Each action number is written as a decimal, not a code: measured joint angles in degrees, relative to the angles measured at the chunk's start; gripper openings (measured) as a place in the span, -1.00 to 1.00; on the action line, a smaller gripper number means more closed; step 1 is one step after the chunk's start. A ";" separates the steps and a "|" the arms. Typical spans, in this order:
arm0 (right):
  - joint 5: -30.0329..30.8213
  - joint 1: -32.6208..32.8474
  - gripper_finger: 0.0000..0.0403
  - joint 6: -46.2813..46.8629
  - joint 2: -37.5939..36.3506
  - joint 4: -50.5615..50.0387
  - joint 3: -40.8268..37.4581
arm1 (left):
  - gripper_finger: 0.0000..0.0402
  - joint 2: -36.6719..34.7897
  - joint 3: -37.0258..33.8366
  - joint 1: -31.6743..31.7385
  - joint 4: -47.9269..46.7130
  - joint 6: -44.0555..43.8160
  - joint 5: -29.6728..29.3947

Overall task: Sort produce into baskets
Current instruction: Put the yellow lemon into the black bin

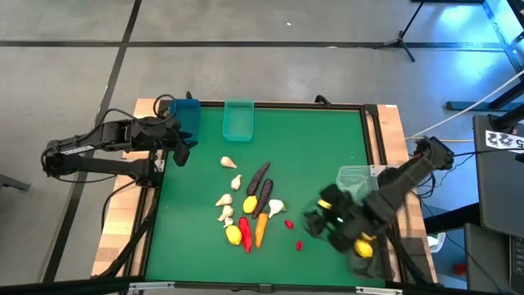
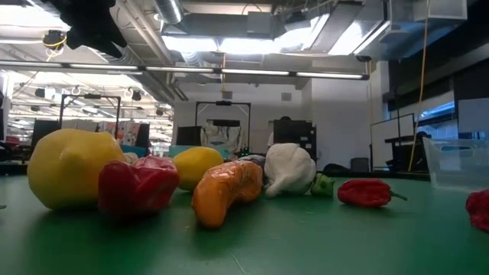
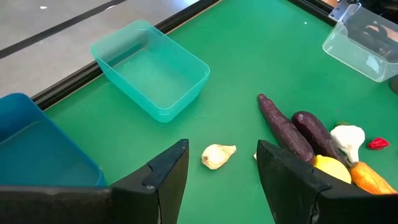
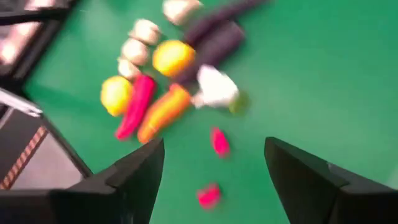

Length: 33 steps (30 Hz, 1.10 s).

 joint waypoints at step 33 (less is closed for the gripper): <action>-28.74 -26.29 0.38 -90.01 23.32 51.64 2.76 | -0.08 0.01 0.00 -0.01 -0.54 1.22 0.02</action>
